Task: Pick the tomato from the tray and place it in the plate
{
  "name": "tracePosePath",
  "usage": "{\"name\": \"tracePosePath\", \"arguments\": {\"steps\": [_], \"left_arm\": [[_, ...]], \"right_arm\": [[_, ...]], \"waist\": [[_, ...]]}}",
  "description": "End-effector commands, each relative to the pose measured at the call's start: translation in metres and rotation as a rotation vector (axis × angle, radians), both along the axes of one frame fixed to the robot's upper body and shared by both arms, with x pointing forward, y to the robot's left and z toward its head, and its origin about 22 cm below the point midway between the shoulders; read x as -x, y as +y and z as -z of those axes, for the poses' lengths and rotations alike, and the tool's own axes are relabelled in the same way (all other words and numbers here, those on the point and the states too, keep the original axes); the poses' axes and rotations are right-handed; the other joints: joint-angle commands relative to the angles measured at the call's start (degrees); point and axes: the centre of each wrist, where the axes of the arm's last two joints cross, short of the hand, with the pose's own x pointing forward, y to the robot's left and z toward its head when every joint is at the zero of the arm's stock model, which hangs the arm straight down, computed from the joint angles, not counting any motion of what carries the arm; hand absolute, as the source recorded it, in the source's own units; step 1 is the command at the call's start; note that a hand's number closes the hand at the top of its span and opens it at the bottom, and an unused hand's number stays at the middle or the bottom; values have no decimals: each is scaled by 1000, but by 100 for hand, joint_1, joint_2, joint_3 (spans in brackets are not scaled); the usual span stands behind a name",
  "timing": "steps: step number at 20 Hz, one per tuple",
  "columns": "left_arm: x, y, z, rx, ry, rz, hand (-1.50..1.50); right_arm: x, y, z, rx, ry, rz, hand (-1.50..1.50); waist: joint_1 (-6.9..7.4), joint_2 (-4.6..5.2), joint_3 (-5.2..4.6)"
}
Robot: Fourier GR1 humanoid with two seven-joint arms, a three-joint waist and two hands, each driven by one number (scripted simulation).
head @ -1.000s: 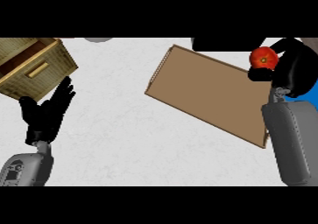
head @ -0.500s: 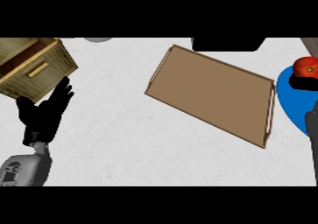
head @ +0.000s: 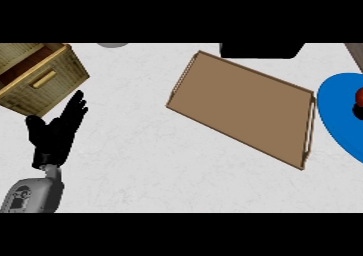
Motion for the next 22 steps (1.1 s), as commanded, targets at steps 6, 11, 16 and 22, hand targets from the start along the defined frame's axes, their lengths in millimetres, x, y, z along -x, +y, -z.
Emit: {"name": "tracePosePath", "arguments": {"steps": [6,11,16,22], "left_arm": [[2,-26,-4,16,-15,8,0],[0,1,4,14,2,-14,0],[1,15,-7,0,-5,-15,0],[-2,-10,-1,6,6,-13,0]], "right_arm": [[25,-36,38,-109,-32,-149,-150],[16,-32,3,27,-286,-239,-150],[12,-19,-30,-101,-531,-361,-150],[24,-36,-50,-440,-557,-299,-150]], "waist": [[2,-10,0],[-42,-20,-2],[-88,-56,-7],[-118,-48,-8]]}}
